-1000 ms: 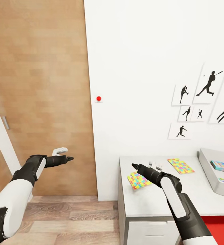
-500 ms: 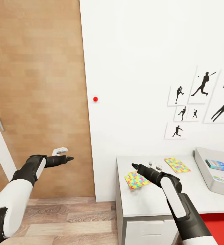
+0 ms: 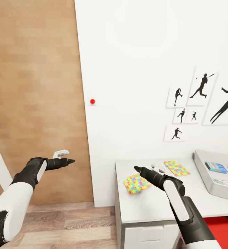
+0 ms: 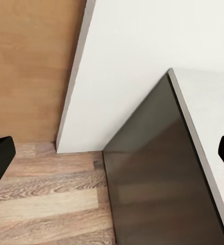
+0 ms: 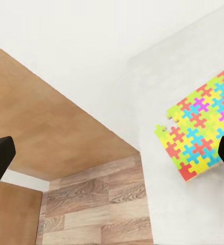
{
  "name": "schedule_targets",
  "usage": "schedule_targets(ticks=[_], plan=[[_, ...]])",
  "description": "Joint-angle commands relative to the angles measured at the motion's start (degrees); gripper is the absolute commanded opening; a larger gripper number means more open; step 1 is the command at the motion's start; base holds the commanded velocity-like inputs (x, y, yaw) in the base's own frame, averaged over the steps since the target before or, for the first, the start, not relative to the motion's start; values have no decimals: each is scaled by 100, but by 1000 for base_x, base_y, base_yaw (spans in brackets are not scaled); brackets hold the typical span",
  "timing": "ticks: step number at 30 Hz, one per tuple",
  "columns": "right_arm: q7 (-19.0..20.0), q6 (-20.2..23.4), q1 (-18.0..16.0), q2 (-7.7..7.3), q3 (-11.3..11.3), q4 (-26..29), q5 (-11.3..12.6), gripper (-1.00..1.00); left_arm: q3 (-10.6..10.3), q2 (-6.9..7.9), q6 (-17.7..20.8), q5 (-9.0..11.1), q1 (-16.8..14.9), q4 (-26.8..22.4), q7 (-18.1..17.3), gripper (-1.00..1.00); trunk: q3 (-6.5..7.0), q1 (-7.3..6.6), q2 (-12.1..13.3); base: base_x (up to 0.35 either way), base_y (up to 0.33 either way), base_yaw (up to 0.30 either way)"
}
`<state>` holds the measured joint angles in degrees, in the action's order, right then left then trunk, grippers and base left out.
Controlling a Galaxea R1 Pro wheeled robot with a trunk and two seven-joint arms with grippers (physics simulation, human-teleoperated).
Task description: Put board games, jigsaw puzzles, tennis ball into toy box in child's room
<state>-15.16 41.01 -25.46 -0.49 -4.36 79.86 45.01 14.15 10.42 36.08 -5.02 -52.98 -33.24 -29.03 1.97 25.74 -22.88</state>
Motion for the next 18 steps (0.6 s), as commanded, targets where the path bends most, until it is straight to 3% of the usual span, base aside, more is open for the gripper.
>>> schedule_targets(ticks=[1, 8, 18], plan=[[-58, 4, -3, -5, -12, 4, 60, 100, 36, -6, 30, -53, -2, -7, -49, 100, 2, 5, -3, 184, -136, -206], [-58, 4, -3, -5, -12, 4, 65, 100, 36, -8, 31, -51, -2, -7, -50, 100, 37, 5, -3, 176, -145, -225], [-58, 4, -3, -4, -12, 4, 69, 100, 36, -12, 24, -52, -2, -7, -48, 100, 90, 5, -3, 159, -24, -232]])
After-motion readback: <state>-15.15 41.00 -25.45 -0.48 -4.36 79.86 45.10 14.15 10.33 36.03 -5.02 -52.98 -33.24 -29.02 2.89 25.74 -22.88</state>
